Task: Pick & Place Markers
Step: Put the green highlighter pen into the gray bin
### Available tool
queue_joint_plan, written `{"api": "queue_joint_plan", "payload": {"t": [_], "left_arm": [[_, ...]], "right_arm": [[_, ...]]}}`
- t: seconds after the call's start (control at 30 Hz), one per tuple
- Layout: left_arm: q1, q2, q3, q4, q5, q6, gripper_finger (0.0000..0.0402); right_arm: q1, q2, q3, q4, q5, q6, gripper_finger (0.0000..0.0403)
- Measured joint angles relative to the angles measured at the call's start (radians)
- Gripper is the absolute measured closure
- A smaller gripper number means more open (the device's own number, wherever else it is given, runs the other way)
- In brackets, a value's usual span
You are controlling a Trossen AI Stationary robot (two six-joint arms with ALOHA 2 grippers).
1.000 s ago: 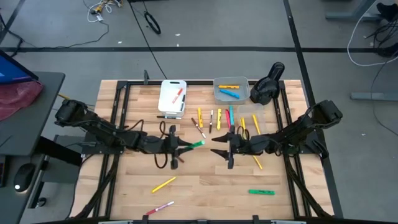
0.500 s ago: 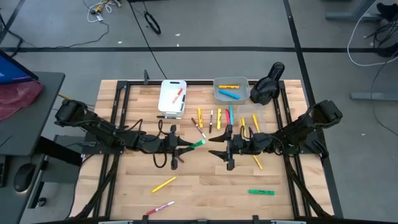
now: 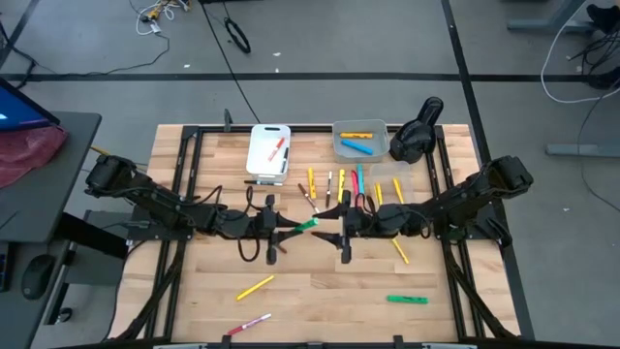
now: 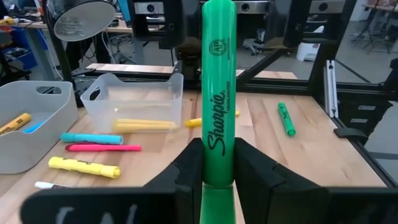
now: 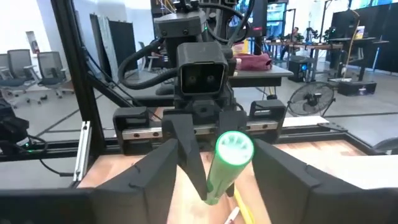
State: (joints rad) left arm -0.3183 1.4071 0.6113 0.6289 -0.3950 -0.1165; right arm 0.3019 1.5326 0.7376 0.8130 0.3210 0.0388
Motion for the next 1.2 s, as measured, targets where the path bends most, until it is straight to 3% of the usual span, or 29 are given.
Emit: {"api": "queue_joint_plan", "payload": {"t": [0.33,0.6,0.7,0.83,1.0,1.07,1.2], "left_arm": [[0.001,0.000,0.001,0.001,-0.001,-0.002,0.0315],[0.008,-0.001,0.001,0.002,-0.003,-0.011,0.0270],[0.021,-0.001,0.001,-0.009,-0.004,-0.029,0.0226],[0.035,0.000,0.001,-0.036,-0.004,-0.042,0.0171],[0.043,0.000,0.001,-0.052,-0.004,-0.079,0.0139],[0.043,0.000,0.001,-0.057,-0.004,-0.082,0.0137],[0.039,0.000,0.001,-0.062,-0.004,-0.082,0.0141]], "right_arm": [[-0.011,0.000,0.000,0.013,0.001,0.008,0.0349],[-0.011,-0.016,0.003,-0.070,0.031,0.014,0.0355],[-0.012,-0.063,0.049,-0.266,0.135,0.025,0.0355],[-0.038,-0.127,0.204,-0.734,0.285,0.047,0.0355],[-0.199,-0.125,0.432,-1.254,0.315,0.103,0.0355],[-0.290,-0.110,0.464,-1.327,0.299,0.060,0.0355],[-0.501,-0.079,0.464,-1.326,0.171,-0.042,0.0355]]}}
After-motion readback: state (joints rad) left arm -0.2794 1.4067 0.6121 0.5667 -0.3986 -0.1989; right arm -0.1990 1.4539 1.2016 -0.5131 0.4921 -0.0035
